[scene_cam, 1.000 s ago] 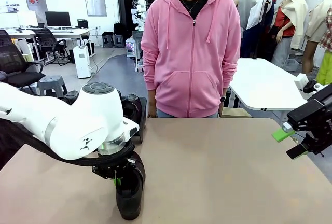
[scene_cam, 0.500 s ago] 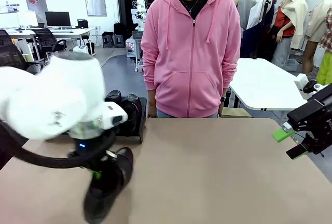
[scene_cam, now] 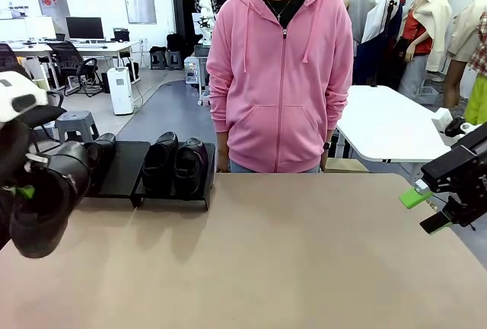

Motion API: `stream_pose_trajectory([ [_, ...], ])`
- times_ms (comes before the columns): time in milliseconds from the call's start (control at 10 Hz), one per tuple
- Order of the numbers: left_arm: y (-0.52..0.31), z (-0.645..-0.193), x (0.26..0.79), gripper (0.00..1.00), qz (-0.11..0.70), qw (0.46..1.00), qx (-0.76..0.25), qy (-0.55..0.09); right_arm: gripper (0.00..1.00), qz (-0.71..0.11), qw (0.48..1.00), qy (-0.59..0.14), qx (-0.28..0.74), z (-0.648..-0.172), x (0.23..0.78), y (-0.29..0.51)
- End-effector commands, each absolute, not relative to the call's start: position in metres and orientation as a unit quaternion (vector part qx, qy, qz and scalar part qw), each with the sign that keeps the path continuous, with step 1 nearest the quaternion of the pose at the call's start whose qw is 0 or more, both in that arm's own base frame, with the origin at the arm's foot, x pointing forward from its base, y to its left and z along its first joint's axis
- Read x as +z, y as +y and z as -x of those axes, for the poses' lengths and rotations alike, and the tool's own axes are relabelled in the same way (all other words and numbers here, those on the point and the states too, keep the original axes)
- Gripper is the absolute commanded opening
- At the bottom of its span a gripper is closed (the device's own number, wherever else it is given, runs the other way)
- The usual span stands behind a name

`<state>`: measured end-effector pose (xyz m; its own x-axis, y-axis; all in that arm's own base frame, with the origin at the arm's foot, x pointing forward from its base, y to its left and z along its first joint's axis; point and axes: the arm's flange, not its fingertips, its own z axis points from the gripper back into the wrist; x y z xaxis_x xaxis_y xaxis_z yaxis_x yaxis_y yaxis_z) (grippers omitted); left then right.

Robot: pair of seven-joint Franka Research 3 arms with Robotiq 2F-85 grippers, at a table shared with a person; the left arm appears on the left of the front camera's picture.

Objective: Organize the shoes by placing them on the stand.
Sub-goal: Place the Shoe from the middle of the table onto the Shoes Stand.

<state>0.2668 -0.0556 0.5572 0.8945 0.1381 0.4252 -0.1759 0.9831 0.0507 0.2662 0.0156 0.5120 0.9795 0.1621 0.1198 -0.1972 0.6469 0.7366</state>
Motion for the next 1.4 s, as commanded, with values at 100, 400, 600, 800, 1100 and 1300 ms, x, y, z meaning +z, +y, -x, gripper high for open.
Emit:
stream_pose_trajectory([
  [100,-0.075,-0.263,0.551,0.0,-0.05,0.977,0.047,-0.201,1.0,-0.419,0.901,-0.029,0.111,-0.268,0.513,0.015],
  [400,-0.07,-0.265,0.549,0.0,-0.055,0.976,0.061,-0.202,1.0,-0.419,0.901,-0.029,0.111,-0.268,0.513,0.015],
  [600,-0.055,-0.332,0.554,0.0,-0.016,0.971,-0.035,-0.236,1.0,-0.419,0.901,-0.029,0.111,-0.268,0.513,0.015],
  [800,-0.045,-0.407,0.546,0.0,-0.016,0.962,-0.046,-0.269,1.0,-0.419,0.901,-0.029,0.111,-0.268,0.513,0.015],
  [1100,-0.026,-0.503,0.512,0.0,0.022,0.953,0.019,-0.301,1.0,-0.419,0.901,-0.029,0.111,-0.268,0.513,0.015],
  [1300,-0.022,-0.531,0.496,0.0,0.017,0.937,0.025,-0.348,1.0,-0.419,0.901,-0.029,0.111,-0.268,0.513,0.015],
])
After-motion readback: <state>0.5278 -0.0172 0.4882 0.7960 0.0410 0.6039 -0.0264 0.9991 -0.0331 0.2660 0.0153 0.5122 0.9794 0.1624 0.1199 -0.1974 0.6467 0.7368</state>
